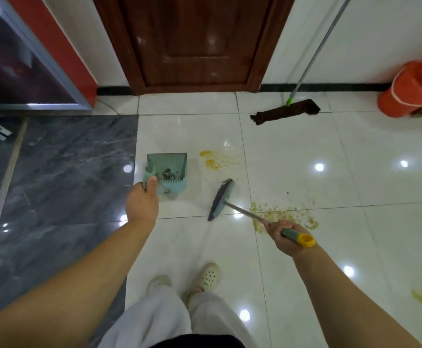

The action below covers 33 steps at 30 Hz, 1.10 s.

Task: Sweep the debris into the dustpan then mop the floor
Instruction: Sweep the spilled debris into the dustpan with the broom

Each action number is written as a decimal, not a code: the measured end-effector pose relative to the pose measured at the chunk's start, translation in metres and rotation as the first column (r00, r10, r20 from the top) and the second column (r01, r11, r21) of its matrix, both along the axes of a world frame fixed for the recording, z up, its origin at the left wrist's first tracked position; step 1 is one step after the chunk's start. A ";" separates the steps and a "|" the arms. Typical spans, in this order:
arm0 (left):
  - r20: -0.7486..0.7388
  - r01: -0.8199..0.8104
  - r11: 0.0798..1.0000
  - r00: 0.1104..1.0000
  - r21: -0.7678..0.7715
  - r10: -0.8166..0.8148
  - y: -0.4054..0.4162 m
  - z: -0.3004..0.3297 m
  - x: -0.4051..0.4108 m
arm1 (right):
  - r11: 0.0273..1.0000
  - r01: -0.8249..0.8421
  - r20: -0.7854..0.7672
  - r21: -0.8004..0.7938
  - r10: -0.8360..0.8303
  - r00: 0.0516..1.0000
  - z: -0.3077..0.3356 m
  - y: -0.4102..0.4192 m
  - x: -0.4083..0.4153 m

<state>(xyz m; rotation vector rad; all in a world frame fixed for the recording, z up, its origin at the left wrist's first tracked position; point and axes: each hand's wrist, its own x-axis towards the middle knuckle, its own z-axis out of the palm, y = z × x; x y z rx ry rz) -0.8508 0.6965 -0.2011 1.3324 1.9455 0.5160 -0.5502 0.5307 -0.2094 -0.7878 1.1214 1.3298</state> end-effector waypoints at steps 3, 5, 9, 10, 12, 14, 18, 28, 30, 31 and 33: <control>0.040 0.035 0.999 0.999 0.004 -0.035 0.001 0.002 0.005 | 0.999 0.048 -0.007 -0.012 -0.048 0.999 0.007 -0.022 0.009; 0.033 0.076 0.997 0.997 0.014 -0.077 0.005 0.005 0.007 | 0.998 0.066 -0.011 -0.020 -0.066 0.998 0.012 -0.032 0.008; 0.048 0.151 0.988 0.987 0.033 -0.153 0.015 0.010 0.005 | 0.999 0.014 0.103 -0.033 -0.011 0.995 0.018 -0.041 -0.019; 0.051 0.161 0.986 0.985 0.032 -0.163 0.019 0.011 0.003 | 0.999 -0.027 0.135 -0.043 0.032 0.990 0.017 -0.043 -0.028; 0.055 0.175 0.984 0.983 0.032 -0.177 0.026 0.011 -0.003 | 0.993 -0.106 0.160 -0.048 0.112 0.981 0.016 -0.046 -0.046; 0.051 0.187 0.981 0.981 0.044 -0.189 0.034 0.010 -0.011 | 0.986 -0.164 0.148 -0.038 0.168 0.975 0.017 -0.046 -0.064; 0.036 0.201 0.977 0.978 0.067 -0.204 0.047 0.008 -0.026 | 0.963 -0.268 0.132 -0.010 0.266 0.955 0.016 -0.036 -0.105; 0.067 0.269 0.962 0.960 0.034 -0.271 0.054 0.005 -0.039 | 0.932 -0.349 0.128 -0.097 0.359 0.925 0.008 -0.043 -0.142; 0.066 0.281 0.959 0.957 0.021 -0.282 0.054 0.005 -0.038 | 0.932 -0.342 0.149 -0.120 0.358 0.922 0.013 -0.054 -0.129; 0.066 0.288 0.958 0.955 0.015 -0.288 0.054 0.005 -0.036 | 0.937 -0.326 0.163 -0.129 0.344 0.925 0.015 -0.058 -0.123; 0.062 0.298 0.954 0.953 0.010 -0.298 0.054 0.006 -0.033 | 0.945 -0.287 0.201 -0.158 0.316 0.927 0.019 -0.063 -0.111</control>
